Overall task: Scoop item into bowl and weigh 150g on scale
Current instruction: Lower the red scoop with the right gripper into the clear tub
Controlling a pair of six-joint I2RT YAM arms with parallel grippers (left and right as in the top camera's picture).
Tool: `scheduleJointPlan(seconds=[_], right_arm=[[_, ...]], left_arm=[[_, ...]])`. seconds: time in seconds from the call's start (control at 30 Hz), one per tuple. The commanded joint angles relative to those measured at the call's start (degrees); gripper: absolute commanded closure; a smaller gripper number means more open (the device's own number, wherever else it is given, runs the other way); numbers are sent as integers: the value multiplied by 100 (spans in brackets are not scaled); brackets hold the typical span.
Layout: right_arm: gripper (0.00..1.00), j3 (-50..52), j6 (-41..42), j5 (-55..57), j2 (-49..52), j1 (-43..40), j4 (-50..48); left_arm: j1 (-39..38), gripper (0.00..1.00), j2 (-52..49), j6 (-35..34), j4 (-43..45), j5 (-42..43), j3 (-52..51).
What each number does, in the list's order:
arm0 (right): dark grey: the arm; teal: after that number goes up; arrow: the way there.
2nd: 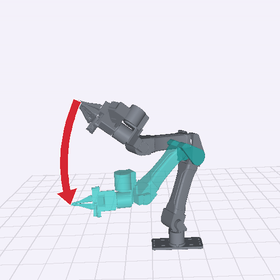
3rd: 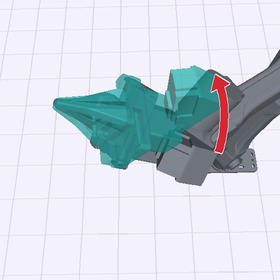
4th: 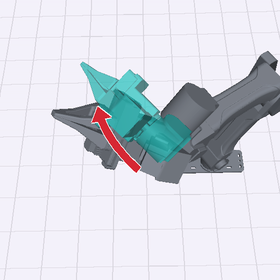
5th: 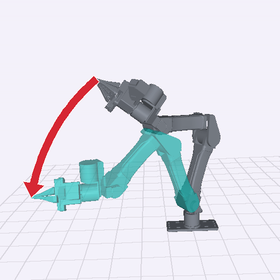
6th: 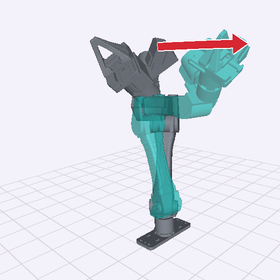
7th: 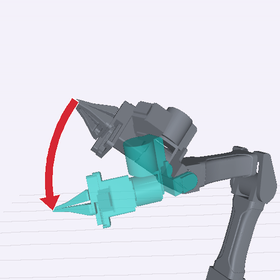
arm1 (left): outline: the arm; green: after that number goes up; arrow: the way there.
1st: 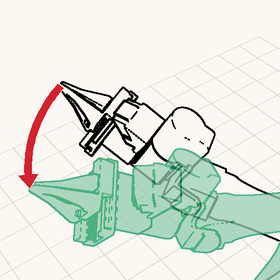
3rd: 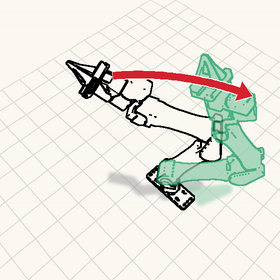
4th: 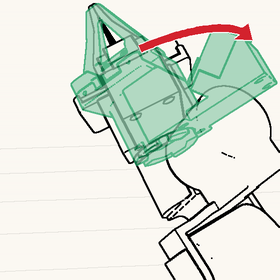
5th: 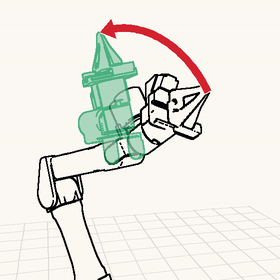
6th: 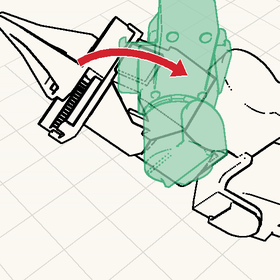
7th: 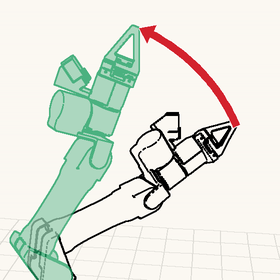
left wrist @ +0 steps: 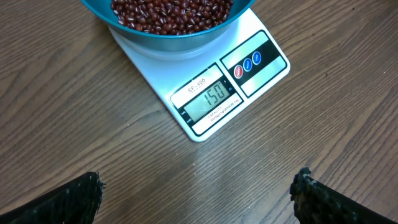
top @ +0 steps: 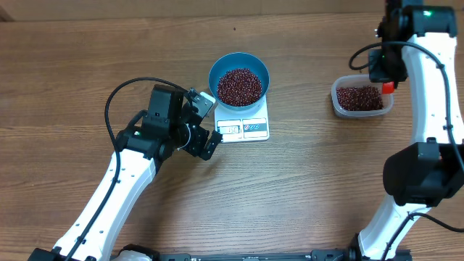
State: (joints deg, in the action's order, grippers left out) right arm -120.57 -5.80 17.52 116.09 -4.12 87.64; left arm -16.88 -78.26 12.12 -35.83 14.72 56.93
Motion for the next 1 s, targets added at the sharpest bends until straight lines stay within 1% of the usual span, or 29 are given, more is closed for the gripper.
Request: scheduleJointPlan(seconds=[0.0, 0.17, 0.23, 0.63, 0.77, 0.97], right_arm=[[96, 22, 157, 671, -109, 168, 7], [96, 20, 295, 680, -109, 219, 17], [96, 20, 306, 505, -109, 219, 9], [96, 4, 304, -1207, -111, 203, -496], [96, -120, 308, -1617, -122, 201, -579], [96, -562, 793, -1967, -199, 70, -616]], left_arm=[[-2, 0, -39, -57, 7, 9, -9], [-2, 0, -39, -57, 4, 9, -9], [-2, 0, -39, -57, 4, 9, -11], [-2, 0, -39, -57, 7, 9, -11], [-2, 0, -39, -57, 4, 9, -9], [-2, 0, -39, -57, 4, 11, -9]])
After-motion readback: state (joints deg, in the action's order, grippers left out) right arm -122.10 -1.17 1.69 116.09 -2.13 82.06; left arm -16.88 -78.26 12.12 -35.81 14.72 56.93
